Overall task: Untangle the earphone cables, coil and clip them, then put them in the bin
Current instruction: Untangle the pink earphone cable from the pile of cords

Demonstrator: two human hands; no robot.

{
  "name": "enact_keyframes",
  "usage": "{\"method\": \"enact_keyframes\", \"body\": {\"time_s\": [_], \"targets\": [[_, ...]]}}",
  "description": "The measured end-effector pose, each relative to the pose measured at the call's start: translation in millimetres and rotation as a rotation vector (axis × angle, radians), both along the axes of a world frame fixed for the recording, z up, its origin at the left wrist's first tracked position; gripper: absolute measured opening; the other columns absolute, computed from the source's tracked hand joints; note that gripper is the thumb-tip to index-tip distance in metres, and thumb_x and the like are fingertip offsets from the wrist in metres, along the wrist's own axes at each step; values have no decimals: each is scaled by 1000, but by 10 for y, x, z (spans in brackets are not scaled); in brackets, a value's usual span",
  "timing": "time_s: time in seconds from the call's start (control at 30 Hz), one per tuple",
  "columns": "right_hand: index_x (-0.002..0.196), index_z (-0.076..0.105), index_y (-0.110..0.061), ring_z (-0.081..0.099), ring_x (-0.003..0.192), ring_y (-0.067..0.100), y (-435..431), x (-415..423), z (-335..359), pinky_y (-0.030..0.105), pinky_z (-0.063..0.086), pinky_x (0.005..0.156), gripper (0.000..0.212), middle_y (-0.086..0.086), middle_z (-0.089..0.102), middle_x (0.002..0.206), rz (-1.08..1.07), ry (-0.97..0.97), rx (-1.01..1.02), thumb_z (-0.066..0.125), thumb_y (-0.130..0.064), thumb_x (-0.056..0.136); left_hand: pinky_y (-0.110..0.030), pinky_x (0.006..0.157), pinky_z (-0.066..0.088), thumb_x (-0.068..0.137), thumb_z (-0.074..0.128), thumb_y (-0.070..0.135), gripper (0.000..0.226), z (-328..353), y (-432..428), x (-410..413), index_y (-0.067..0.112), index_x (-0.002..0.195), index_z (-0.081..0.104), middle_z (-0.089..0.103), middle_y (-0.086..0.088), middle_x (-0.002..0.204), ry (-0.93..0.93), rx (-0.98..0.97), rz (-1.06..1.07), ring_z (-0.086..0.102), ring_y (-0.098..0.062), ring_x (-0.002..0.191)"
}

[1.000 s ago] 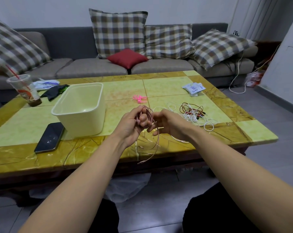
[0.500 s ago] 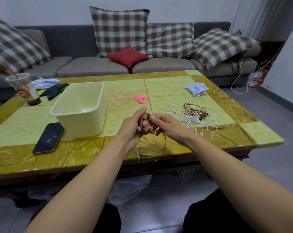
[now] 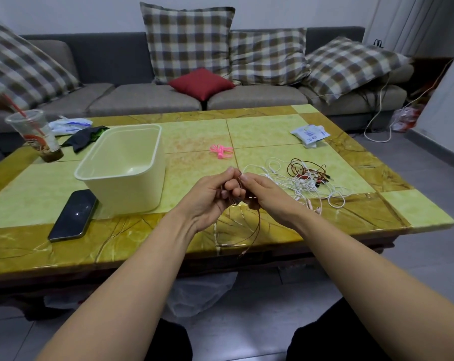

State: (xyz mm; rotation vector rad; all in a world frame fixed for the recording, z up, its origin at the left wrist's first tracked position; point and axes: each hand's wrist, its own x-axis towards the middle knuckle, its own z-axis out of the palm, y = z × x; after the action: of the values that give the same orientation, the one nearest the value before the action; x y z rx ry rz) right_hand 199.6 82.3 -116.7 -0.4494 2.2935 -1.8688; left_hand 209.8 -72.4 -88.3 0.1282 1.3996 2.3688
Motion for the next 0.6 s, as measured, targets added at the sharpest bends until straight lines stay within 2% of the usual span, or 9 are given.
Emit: {"method": "enact_keyframes", "body": {"time_s": [0.1,0.17,0.2,0.27,0.33,0.43,0.47,0.53,0.6], "targets": [[93,61,-14,33,54,7,-3,-27,-13,17,26,47,35,-6,49,69,-19,-67,-57,33,-30,107,-24,78,56,100,47,20,26,30,50,-26,4,86,62,66,-4,68,16,136,170,65,-12,63],[101,66,-10,33,50,5,-15,-18,-47,16,27,46,37,-3,46,67,2,-63,64,33,-26,107,-29,92,53,103,41,19,30,41,31,-59,5,91,65,72,-14,92,131,170,288,71,-22,90],[104,67,-9,34,49,3,-27,-5,-61,15,28,46,36,-3,45,65,25,-38,152,34,-23,107,-32,99,48,104,38,19,32,33,14,-79,7,92,66,71,-18,103,206,123,329,69,-26,102],[105,69,-9,38,49,0,-61,23,-73,13,31,50,35,-5,44,62,83,41,291,37,-23,106,-32,101,46,106,35,19,35,-17,-3,-94,12,94,66,71,-14,110,334,-127,385,67,-23,109],[102,71,-11,41,49,0,-89,49,-41,14,34,54,34,-5,45,60,117,120,388,40,-25,106,-23,93,47,106,35,21,30,-93,12,-92,9,102,62,72,-6,110,404,-376,398,67,-14,108],[97,72,-14,45,50,-3,-94,48,2,15,34,56,30,-6,48,60,149,212,536,44,-23,104,-10,77,48,105,39,22,24,-186,43,-102,4,108,56,72,0,108,424,-578,351,67,-8,102],[93,71,-16,46,52,-3,-92,56,21,16,34,57,29,-8,50,62,165,232,568,45,-21,103,-13,70,49,104,40,22,23,-211,45,-94,6,104,56,73,6,99,439,-665,333,68,-8,92],[78,67,-22,46,56,1,-75,50,61,22,35,60,29,-9,52,67,167,260,573,47,-18,99,-25,59,46,103,41,20,25,-237,40,-71,9,86,55,66,11,68,483,-820,267,61,-8,63],[68,61,-24,46,56,3,-42,25,100,26,36,60,28,-7,56,63,103,259,505,48,-20,92,-28,62,41,103,38,18,36,-230,25,-49,6,75,58,60,6,55,493,-868,194,53,-5,55]]}}
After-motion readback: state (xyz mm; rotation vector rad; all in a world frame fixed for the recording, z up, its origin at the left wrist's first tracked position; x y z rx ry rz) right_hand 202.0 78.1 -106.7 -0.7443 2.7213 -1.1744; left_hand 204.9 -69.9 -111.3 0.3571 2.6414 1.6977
